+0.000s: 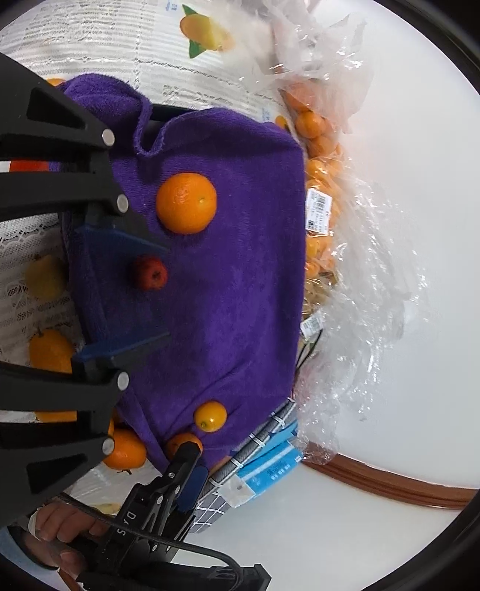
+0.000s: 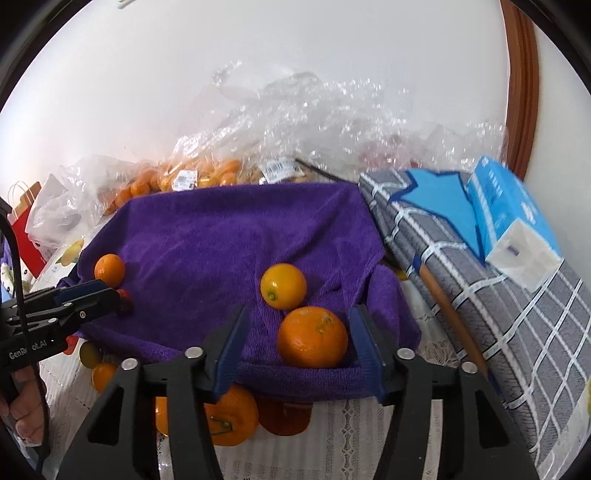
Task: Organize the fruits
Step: 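Open both grippers to release the fruits on the towel, then move both open grippers back toward the row of fruit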
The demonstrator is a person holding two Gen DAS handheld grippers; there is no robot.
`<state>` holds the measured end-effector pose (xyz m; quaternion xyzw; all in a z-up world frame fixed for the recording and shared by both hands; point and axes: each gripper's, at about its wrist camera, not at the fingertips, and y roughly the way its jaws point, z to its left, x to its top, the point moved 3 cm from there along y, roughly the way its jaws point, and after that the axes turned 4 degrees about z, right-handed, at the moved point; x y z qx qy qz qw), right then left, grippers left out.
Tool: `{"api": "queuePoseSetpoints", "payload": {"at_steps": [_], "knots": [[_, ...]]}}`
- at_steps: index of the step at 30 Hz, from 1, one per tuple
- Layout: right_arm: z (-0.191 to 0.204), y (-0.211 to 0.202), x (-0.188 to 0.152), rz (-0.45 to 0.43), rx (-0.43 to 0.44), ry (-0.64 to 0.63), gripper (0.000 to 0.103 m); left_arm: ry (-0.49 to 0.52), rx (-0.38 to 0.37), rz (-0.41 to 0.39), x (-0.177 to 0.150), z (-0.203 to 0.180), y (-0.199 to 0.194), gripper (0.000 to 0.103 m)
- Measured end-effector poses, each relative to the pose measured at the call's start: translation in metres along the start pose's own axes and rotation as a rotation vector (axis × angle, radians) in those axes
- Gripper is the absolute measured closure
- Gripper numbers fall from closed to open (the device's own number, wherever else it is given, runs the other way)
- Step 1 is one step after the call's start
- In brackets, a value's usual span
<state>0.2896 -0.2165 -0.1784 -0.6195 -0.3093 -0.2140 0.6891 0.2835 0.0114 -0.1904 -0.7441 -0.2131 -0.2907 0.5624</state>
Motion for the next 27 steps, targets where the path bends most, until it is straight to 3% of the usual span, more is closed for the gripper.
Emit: {"api": "queuePoseSetpoints", "payload": {"at_steps": [6,11,18,24,25,27], "knots": [[-0.004,-0.020,-0.004,0.009,-0.029,0.060,0.043,0.031,0.052,-0.092,0.004,0.002,-0.017,0.055],[0.005,-0.042,-0.029,0.022,-0.023,0.035,0.040,0.015,0.046,-0.108,0.006,0.005,-0.022,0.054],[0.018,-0.033,-0.047,0.054,0.064,0.017,0.041,-0.001,0.097,-0.153,0.002,0.010,-0.035,0.054],[0.024,-0.016,-0.046,0.114,0.179,0.049,0.041,-0.070,0.060,-0.163,-0.009,0.022,-0.053,0.053],[0.023,-0.015,-0.046,0.108,0.185,0.062,0.044,-0.078,0.052,-0.162,-0.011,0.023,-0.056,0.053],[0.022,-0.014,-0.044,0.113,0.210,0.074,0.061,-0.095,0.028,-0.154,-0.016,0.024,-0.059,0.053]]}}
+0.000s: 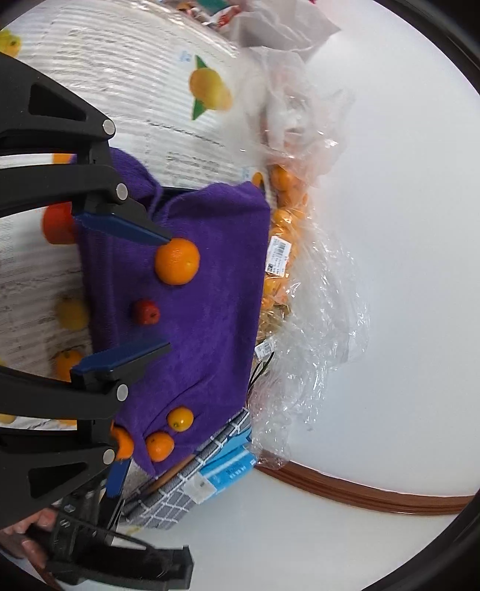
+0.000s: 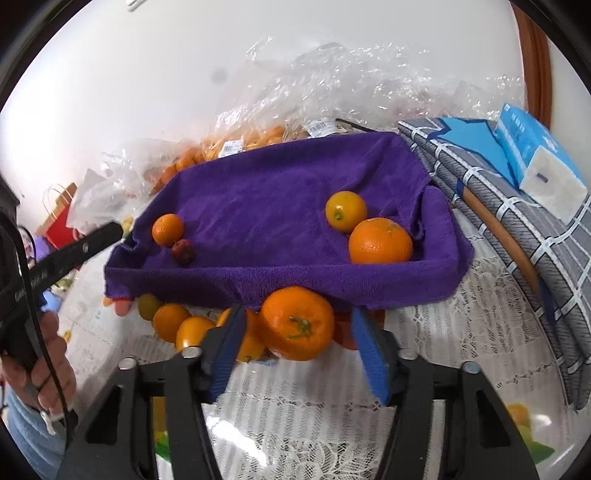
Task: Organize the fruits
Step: 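Move both open grippers back toward the row of fruit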
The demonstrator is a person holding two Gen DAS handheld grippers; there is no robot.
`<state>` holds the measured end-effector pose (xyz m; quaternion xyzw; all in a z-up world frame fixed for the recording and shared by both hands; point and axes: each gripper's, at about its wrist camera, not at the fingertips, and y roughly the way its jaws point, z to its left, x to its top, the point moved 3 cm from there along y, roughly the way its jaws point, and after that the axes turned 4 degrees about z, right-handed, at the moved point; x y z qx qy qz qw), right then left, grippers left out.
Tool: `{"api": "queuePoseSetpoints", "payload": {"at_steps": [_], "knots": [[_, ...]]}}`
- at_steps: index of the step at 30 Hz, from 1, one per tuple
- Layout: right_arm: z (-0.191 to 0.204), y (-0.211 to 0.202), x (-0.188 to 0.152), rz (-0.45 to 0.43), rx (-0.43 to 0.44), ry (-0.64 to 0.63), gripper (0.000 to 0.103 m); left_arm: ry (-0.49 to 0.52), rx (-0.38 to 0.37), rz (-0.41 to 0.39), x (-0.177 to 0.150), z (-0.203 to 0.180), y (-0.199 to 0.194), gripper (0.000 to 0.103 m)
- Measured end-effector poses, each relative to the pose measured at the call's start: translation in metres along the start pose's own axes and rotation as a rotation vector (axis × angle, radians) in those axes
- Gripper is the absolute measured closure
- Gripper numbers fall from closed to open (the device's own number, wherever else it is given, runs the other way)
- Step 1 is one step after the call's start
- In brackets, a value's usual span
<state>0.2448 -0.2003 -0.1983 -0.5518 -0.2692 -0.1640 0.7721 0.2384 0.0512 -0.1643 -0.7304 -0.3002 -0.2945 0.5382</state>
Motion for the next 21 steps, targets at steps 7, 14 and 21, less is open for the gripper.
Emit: {"api": "queuePoseSetpoints", "payload": {"at_steps": [7,14,21], "knots": [[-0.002,-0.012,-0.002,-0.031,-0.022,-0.009,0.062,-0.035,-0.052,0.061,-0.020,0.001,-0.002,0.053],[-0.011,-0.042,-0.009,-0.111,-0.069,-0.023,0.061,0.013,-0.008,0.137,-0.040,-0.008,0.010,0.053],[-0.013,-0.031,-0.025,-0.030,-0.071,-0.045,0.062,0.047,0.019,0.232,-0.049,-0.016,0.028,0.058]]}}
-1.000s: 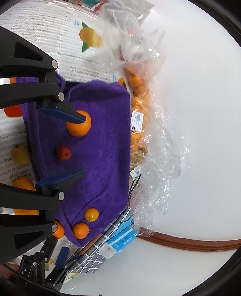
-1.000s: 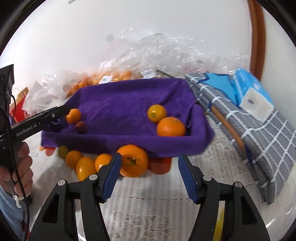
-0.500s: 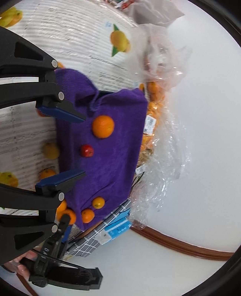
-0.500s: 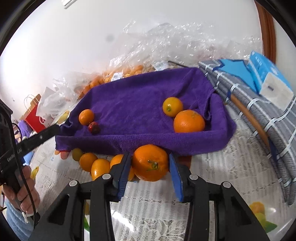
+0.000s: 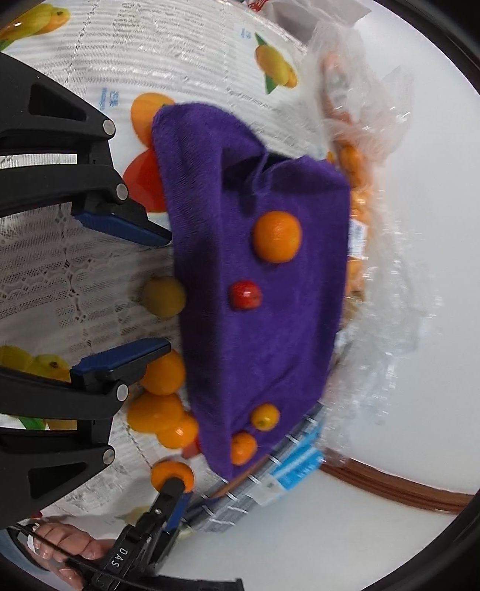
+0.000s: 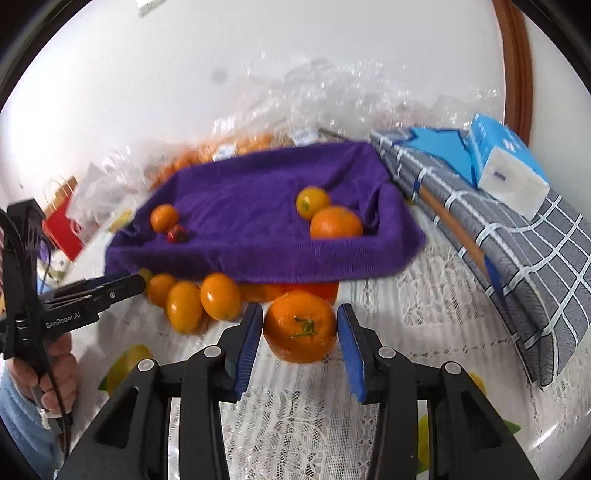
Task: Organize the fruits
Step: 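Move both open grippers back toward the row of fruit, then grasp a large orange with the right gripper while the left gripper grasps a yellow-green fruit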
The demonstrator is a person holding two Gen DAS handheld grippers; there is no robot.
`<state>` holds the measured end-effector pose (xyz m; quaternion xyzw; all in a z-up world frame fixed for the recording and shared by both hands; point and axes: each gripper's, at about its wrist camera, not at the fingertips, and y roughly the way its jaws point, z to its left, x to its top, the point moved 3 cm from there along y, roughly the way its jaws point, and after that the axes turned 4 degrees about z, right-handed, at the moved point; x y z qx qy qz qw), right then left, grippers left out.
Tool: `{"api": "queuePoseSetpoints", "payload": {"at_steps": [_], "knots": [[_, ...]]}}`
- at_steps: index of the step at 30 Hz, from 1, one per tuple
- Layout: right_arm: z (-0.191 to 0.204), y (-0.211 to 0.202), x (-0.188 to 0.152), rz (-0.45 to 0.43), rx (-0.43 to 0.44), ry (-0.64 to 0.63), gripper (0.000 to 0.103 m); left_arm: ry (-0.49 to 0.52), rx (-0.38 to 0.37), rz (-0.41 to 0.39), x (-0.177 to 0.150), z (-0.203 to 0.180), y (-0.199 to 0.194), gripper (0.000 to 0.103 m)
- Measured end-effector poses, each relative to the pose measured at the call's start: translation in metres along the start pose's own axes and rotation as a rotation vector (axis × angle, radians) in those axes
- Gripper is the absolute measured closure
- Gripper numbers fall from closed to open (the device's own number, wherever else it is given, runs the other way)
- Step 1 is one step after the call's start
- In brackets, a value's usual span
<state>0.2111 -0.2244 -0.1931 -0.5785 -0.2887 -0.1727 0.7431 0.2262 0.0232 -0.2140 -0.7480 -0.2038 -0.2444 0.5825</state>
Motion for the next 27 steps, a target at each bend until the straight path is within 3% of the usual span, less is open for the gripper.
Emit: {"api": "queuePoseSetpoints", "payload": {"at_steps": [6,12,17,20,27], "knots": [[0.002,0.001,-0.002,-0.014,-0.024,-0.013,0.062,-0.004,-0.002,0.005,0.000,-0.001,0.000,0.071],[0.005,0.006,-0.005,-0.023,-0.053,-0.021,0.053,-0.029,-0.014,0.003,0.003,0.001,0.002,0.076],[0.005,0.011,-0.005,0.001,-0.045,-0.014,0.053,-0.073,-0.051,-0.001,0.006,0.006,0.004,0.079],[0.007,0.009,-0.005,-0.011,-0.040,-0.018,0.060,-0.086,-0.062,-0.005,0.006,0.007,0.003,0.079],[0.008,0.003,-0.006,-0.036,-0.018,-0.023,0.063,-0.078,-0.111,-0.069,0.005,-0.004,-0.011,0.079]]}}
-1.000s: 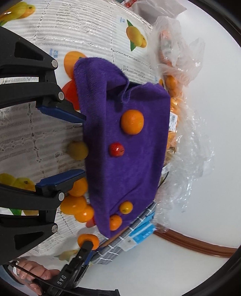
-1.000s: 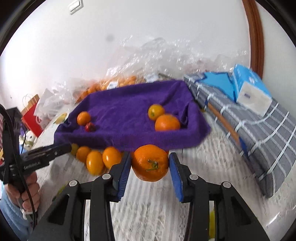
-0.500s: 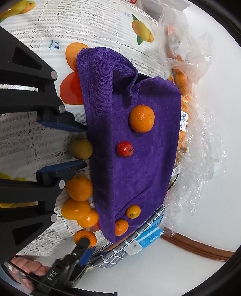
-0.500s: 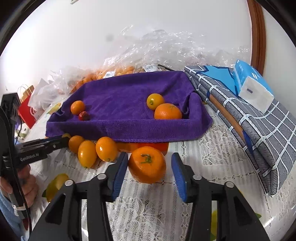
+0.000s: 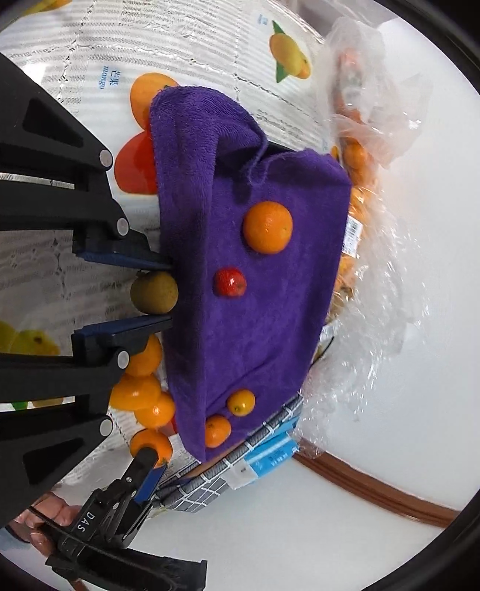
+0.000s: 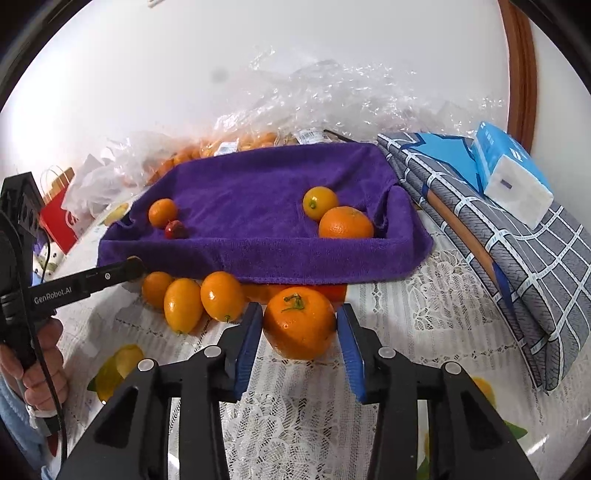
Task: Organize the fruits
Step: 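Grasp a large orange with the right gripper while the left gripper grasps a yellow-green fruit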
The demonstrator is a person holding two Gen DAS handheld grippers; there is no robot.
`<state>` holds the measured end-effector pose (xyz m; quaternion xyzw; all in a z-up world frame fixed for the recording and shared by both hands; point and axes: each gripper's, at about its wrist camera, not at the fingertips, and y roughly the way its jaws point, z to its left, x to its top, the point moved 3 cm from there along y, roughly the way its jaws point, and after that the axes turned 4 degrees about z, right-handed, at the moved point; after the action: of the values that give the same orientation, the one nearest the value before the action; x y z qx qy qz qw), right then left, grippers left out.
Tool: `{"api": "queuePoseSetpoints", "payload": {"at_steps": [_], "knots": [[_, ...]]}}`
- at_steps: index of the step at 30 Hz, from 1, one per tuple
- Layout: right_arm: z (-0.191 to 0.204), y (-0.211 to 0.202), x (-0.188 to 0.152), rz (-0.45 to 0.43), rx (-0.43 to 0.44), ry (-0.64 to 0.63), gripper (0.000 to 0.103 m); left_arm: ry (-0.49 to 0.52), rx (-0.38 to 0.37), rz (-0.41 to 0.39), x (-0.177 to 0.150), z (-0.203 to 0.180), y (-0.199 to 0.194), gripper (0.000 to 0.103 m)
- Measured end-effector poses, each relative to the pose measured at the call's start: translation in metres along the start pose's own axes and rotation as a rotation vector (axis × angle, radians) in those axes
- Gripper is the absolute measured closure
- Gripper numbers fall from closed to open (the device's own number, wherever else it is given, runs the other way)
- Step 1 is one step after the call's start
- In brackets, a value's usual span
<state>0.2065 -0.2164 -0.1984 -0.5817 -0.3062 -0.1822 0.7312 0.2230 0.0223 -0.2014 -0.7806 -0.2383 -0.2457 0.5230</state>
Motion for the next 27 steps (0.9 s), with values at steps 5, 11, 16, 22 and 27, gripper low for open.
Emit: {"api": "queuePoseSetpoints", "payload": {"at_steps": [5,11,16,22,27], "knots": [[-0.002,-0.001,0.000,-0.006,0.021,0.011,0.063,-0.025,-0.030,-0.048,0.006,0.001,-0.013,0.079],[-0.002,0.020,-0.001,0.108,0.003,0.023,0.052,-0.063,-0.069,-0.067,0.011,0.008,-0.022,0.079],[0.004,0.020,0.000,0.092,-0.026,-0.007,0.060,-0.063,-0.082,-0.075,0.011,0.006,-0.025,0.079],[-0.002,0.005,-0.001,0.020,-0.009,0.027,0.060,-0.032,-0.088,-0.111,0.011,0.000,-0.033,0.079],[-0.017,-0.004,0.000,0.000,0.011,0.086,0.060,-0.024,-0.086,-0.138,0.012,-0.001,-0.040,0.079]]}}
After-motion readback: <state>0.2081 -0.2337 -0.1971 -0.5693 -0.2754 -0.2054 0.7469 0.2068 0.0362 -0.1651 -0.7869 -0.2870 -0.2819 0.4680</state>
